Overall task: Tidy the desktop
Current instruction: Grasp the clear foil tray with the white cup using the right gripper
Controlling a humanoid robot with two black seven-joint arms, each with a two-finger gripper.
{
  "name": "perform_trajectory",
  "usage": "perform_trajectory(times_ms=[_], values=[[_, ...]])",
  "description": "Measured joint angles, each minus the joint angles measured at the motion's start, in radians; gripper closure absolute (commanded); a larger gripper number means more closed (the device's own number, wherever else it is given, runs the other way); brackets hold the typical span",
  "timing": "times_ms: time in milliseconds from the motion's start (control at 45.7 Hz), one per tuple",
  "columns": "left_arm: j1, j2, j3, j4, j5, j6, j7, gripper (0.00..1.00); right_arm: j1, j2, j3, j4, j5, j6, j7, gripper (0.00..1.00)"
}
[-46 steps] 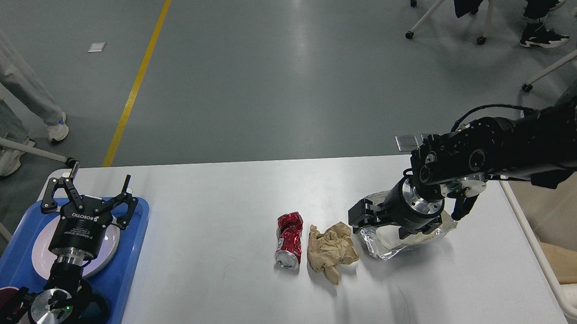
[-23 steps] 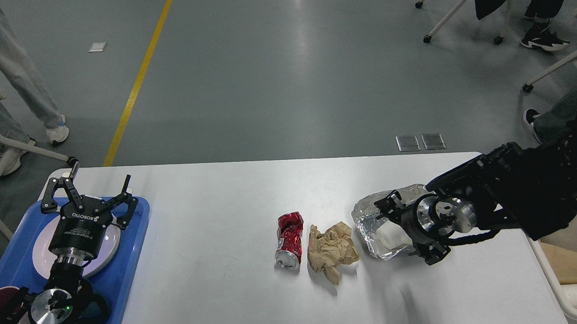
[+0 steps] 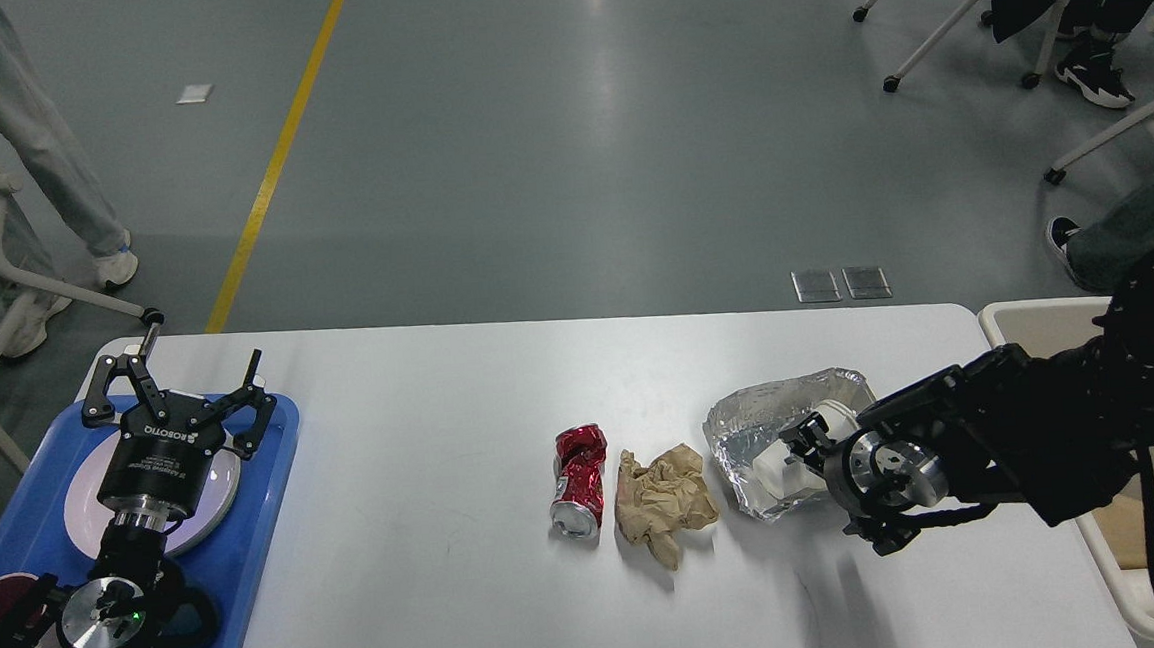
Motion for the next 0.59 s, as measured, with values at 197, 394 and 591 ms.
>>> perform_trajectory(times_ms=[197, 394, 591], values=[[0.000, 0.000, 0.000, 0.000, 0.000, 0.000, 0.000, 0.04, -0.007, -0.003, -0.001, -0.001, -0.002, 0.000, -0.001, 0.56], [0.000, 0.000, 0.000, 0.000, 0.000, 0.000, 0.000, 0.04, -0.014, 0.000, -0.001, -0.031, -0.021, 0.001, -0.006, 0.66], [0.000, 0.000, 0.000, 0.000, 0.000, 0.000, 0.000, 0.04, -0.034, 0.016, 0.001, -0.080, -0.032, 0.001, -0.052, 0.75]])
